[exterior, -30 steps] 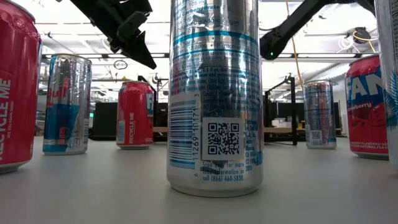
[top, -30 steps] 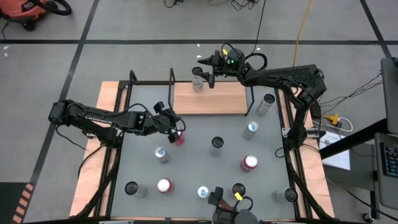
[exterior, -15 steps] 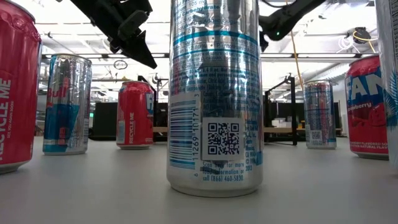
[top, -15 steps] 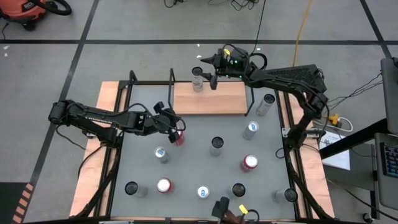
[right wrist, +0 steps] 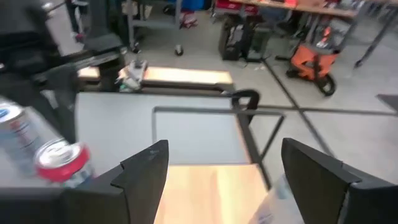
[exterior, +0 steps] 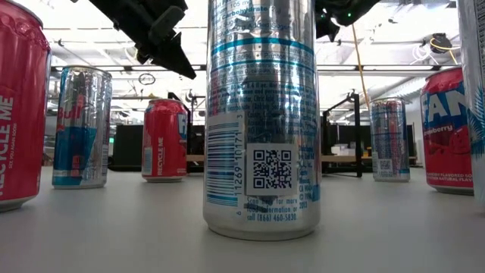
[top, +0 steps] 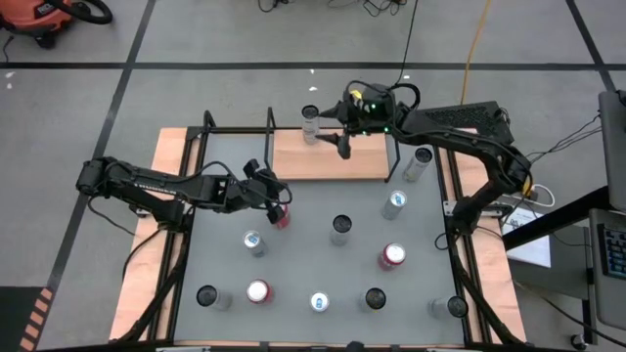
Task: Place canned beverage on shelf
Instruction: Put the top left white blue soda can on the shelf
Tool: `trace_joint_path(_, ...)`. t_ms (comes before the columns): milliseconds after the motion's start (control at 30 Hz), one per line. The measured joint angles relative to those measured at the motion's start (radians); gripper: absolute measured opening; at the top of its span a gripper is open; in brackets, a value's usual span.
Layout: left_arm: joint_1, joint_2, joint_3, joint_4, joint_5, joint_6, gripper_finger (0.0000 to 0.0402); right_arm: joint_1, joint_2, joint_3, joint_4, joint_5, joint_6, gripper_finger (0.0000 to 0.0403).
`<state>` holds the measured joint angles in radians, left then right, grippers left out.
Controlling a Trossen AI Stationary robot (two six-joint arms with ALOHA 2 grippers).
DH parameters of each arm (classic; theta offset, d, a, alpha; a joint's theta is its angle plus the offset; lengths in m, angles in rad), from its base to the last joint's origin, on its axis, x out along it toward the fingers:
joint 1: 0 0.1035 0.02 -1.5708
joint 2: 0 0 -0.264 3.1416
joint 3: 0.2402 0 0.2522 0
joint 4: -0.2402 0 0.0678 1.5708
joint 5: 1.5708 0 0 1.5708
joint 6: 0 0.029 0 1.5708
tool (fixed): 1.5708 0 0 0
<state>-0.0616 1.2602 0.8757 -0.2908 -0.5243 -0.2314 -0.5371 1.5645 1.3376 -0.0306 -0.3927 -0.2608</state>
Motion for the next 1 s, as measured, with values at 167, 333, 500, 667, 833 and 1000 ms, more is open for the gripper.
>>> trace_joint_path(167, 0.000, 0.009, 0.000, 0.040, 0.000, 0.001, 0.0005, 0.027, -0.003, -0.006, -0.068, -0.001, -0.016, 0.0277)
trace_joint_path(333, 0.000, 0.031, 0.000, 0.059, 0.000, 0.001, 0.0005, 0.040, -0.005, -0.072, -0.036, -0.001, -0.017, 0.0277)
trace_joint_path(500, 0.000, 0.065, 0.000, 0.111, 0.000, 0.008, 0.0005, 0.049, -0.015, -0.149, 0.026, -0.001, -0.012, 0.0277)
trace_joint_path(667, 0.003, 0.083, 0.000, 0.158, -0.008, 0.028, 0.0005, 0.069, -0.047, -0.233, 0.113, -0.001, 0.009, 0.0277)
trace_joint_path(833, 0.003, 0.082, 0.000, 0.195, -0.039, 0.031, 0.0005, 0.089, -0.122, -0.325, 0.189, 0.003, 0.013, 0.0277)
trace_joint_path(1000, 0.005, 0.083, 0.000, 0.232, -0.046, 0.055, 0.0005, 0.114, -0.213, -0.422, 0.252, 0.004, 0.017, 0.0276)
